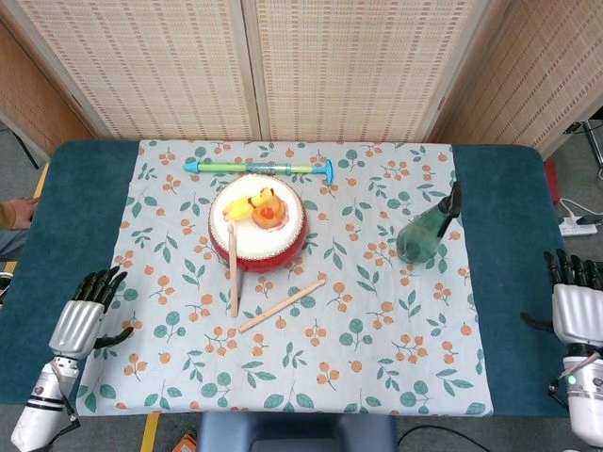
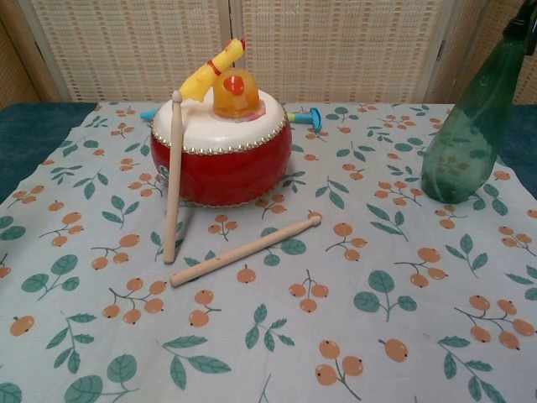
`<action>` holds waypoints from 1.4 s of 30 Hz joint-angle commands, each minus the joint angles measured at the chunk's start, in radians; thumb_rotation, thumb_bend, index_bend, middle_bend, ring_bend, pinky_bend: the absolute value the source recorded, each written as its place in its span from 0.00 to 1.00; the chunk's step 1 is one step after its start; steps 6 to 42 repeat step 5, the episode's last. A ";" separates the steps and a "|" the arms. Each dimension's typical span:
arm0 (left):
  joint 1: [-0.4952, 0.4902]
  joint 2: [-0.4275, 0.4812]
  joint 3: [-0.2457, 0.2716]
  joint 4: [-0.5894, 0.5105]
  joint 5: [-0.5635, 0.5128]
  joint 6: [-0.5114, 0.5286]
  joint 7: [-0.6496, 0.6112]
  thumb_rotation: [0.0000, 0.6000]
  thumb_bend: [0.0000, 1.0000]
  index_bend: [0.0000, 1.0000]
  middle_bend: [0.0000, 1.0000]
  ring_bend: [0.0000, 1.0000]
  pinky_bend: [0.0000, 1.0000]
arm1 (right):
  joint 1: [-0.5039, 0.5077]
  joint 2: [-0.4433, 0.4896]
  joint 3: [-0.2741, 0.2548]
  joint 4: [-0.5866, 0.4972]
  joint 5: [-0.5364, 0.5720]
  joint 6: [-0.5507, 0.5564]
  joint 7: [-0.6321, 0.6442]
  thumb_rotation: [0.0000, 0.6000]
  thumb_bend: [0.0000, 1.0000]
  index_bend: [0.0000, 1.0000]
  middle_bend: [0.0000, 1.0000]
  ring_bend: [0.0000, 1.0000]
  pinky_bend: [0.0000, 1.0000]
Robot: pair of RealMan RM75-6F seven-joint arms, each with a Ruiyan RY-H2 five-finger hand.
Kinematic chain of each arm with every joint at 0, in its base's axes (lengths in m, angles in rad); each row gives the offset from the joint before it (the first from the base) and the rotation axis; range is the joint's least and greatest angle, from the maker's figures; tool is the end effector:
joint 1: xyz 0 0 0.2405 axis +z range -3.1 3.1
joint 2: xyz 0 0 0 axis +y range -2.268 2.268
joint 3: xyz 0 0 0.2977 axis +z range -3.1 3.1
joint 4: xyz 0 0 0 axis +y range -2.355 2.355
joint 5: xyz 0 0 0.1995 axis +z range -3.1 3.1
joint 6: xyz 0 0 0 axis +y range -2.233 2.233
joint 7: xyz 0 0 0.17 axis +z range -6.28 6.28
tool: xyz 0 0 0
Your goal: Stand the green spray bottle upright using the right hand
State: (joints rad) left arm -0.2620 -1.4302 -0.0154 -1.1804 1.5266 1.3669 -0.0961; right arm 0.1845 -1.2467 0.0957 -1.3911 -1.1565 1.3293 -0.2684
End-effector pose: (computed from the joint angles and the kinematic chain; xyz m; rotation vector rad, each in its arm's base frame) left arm -0.3610 0.2724 0.0868 -1.5750 -0.8699 -0.9191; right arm -0.4122 -0.2517 0.1717 1.2862 -0.8301 0.4989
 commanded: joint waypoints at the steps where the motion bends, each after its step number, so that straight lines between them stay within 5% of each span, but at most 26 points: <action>1: -0.001 0.003 -0.003 -0.012 0.004 0.005 0.009 1.00 0.16 0.00 0.00 0.00 0.06 | -0.006 0.013 -0.013 -0.019 -0.019 -0.013 0.044 1.00 0.00 0.00 0.00 0.00 0.00; 42: -0.009 0.001 -0.006 -0.020 0.005 -0.003 0.021 1.00 0.16 0.00 0.00 0.00 0.06 | 0.002 -0.001 -0.004 -0.014 -0.059 0.002 0.062 1.00 0.00 0.00 0.00 0.00 0.00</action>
